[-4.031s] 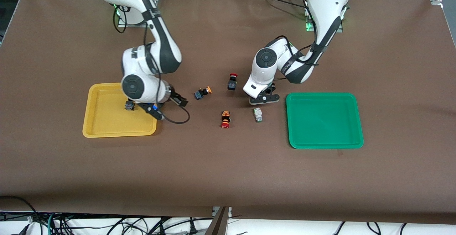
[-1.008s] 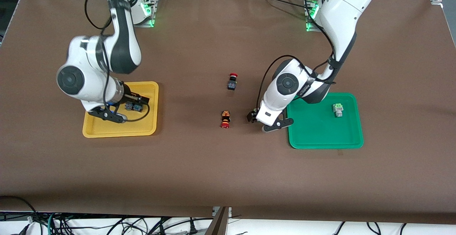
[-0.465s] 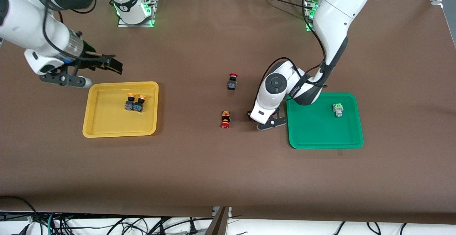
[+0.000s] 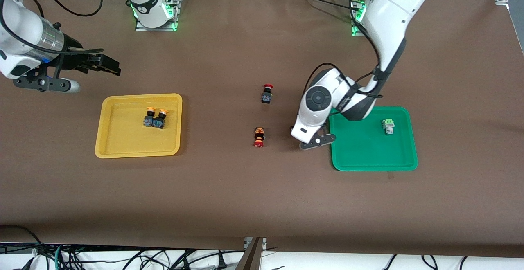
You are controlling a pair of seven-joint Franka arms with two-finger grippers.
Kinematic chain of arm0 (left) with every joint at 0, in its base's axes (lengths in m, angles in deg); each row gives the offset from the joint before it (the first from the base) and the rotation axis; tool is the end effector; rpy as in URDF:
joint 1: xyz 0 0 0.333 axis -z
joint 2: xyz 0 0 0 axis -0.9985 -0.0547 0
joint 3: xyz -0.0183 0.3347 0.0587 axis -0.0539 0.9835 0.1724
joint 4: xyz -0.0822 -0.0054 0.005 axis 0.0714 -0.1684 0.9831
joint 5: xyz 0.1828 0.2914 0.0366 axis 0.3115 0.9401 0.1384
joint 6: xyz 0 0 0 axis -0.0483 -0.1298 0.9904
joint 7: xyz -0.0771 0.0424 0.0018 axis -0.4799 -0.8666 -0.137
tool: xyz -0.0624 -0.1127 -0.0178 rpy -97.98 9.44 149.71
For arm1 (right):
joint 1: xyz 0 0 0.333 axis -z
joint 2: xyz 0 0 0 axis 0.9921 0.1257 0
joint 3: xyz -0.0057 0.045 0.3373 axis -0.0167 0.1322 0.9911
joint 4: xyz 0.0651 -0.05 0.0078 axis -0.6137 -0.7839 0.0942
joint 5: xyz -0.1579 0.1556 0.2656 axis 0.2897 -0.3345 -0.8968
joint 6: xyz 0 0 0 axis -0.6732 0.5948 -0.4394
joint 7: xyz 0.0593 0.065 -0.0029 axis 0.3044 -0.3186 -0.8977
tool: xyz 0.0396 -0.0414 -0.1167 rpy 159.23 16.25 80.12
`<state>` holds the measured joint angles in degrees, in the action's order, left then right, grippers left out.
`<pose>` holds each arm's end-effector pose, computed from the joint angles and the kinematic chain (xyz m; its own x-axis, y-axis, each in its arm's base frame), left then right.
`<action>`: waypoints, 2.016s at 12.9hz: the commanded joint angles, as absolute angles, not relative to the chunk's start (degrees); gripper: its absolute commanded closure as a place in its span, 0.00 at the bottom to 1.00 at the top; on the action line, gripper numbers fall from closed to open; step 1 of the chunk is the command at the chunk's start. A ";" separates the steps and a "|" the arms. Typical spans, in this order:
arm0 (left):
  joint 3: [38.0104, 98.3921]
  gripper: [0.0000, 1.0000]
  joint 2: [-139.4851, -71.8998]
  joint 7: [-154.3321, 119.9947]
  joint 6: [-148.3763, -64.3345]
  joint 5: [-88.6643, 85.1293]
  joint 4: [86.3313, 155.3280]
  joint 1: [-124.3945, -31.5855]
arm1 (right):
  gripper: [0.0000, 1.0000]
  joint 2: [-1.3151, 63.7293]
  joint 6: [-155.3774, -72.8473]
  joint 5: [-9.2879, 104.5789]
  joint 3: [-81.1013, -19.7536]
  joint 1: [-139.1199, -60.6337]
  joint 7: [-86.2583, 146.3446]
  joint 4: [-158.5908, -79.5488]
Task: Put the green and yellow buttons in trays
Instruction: 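Lower the second white button into the green tray with the left gripper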
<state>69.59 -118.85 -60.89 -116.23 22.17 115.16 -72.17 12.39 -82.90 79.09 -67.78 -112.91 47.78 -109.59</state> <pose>0.5804 -0.3093 0.2554 0.9760 0.2155 -0.0314 0.2134 -0.9751 -0.0607 0.5070 0.0874 0.5845 0.9805 -0.0896 -0.1748 -0.0955 -0.9951 -0.0257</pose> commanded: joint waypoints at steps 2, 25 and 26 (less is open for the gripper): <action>69.12 1.00 -110.50 -38.81 -111.53 20.94 122.60 -81.31 | 0.01 9.95 -81.72 81.94 -46.95 -92.92 47.20 -109.52; 86.70 0.00 -85.78 -19.24 -75.34 3.09 107.09 -86.61 | 0.00 10.03 -82.43 84.32 -46.56 -92.45 45.45 -109.34; 86.35 0.00 -86.04 -19.33 -74.28 3.18 106.90 -86.60 | 0.00 10.03 -82.34 84.32 -46.56 -92.36 45.45 -109.34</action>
